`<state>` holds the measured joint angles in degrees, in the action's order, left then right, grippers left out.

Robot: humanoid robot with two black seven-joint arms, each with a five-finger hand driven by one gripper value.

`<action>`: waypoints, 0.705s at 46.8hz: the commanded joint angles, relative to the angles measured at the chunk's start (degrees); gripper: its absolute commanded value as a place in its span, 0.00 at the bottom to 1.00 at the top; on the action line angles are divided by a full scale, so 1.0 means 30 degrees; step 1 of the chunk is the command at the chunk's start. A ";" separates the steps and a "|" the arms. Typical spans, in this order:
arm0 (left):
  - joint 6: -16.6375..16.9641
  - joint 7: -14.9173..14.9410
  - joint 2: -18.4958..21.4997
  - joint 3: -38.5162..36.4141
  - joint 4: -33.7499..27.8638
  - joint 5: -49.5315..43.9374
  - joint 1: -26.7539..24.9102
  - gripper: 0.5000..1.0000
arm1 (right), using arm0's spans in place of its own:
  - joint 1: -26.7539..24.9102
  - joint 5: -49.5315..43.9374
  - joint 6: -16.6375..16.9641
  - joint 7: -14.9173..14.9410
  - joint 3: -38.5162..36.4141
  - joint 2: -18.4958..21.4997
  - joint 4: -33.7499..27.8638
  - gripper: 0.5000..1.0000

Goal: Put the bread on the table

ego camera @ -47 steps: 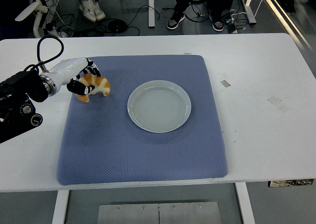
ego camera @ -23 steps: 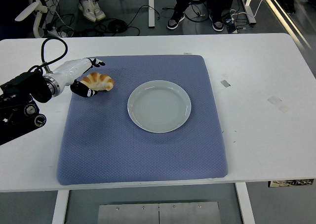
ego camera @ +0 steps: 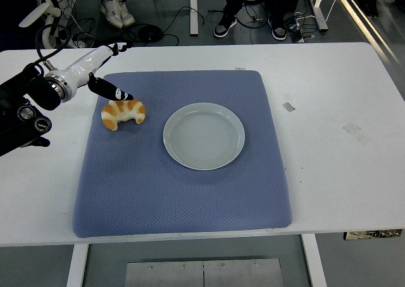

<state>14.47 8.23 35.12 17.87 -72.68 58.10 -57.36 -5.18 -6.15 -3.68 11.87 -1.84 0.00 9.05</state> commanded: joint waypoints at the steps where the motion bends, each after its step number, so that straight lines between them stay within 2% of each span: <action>1: 0.0448 -0.0601 0.0098 0.0167 0.0406 -0.1344 0.0018 0.89 | 0.0000 0.0000 -0.0003 -0.0001 -0.0001 0.0000 0.0000 1.00; 6: 0.1035 -0.2415 0.0681 0.0693 0.1109 -0.3541 0.0135 0.89 | 0.0000 0.0000 -0.0003 -0.0001 -0.0001 0.0000 0.0000 1.00; 14: 0.1036 -0.5317 0.2207 0.2012 0.2193 -0.6503 0.0136 0.89 | 0.0000 0.0000 -0.0003 -0.0001 -0.0001 0.0000 0.0000 1.00; 26: 0.0918 -0.7311 0.2384 0.3652 0.3396 -0.9169 0.1042 0.89 | 0.0000 0.0000 -0.0003 -0.0001 -0.0001 0.0000 0.0000 1.00; 33: 0.0889 -0.7371 0.2237 0.4884 0.3454 -1.0370 0.2068 0.89 | 0.0000 0.0000 -0.0003 -0.0001 -0.0001 0.0000 0.0000 1.00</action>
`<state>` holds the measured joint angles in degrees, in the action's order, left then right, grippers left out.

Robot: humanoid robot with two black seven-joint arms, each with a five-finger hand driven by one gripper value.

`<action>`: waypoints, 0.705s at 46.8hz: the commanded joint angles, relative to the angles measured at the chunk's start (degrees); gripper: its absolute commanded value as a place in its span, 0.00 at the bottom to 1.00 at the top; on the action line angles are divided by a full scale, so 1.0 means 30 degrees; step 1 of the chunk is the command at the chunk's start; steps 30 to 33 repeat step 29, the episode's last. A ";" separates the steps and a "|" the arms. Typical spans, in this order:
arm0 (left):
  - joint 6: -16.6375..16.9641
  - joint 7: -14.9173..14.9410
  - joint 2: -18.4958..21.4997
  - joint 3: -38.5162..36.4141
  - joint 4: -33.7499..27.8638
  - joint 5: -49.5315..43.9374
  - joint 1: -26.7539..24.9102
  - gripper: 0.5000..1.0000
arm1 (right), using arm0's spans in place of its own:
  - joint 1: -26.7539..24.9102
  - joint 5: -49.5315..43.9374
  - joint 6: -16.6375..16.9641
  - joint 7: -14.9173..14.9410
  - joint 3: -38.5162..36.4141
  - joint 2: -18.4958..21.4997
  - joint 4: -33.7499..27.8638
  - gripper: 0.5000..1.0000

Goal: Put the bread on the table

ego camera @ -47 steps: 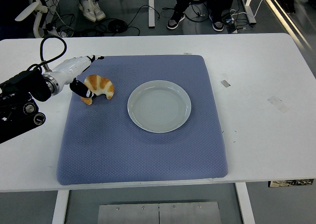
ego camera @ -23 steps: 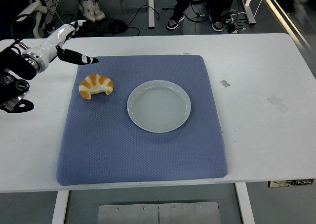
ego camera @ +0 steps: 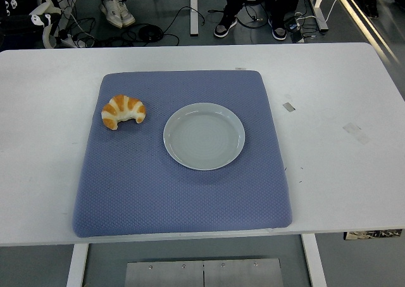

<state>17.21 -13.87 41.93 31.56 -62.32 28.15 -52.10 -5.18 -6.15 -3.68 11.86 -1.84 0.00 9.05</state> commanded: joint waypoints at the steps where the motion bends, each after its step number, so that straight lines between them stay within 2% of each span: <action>1: -0.0054 0.0024 -0.0003 0.0321 0.0001 -0.0506 0.0373 0.89 | -0.0001 0.0000 -0.0002 0.0001 -0.0001 0.0000 0.0001 1.00; 8: -0.0377 0.0053 0.0026 0.0351 0.0030 -0.1005 0.0461 0.89 | -0.0001 0.0000 -0.0002 0.0001 -0.0001 0.0000 0.0001 1.00; 33: -0.0377 0.0141 0.0144 0.0351 0.0030 -0.1005 0.0931 0.90 | 0.0234 0.0000 0.0027 0.0001 -0.0001 0.0000 0.0060 1.00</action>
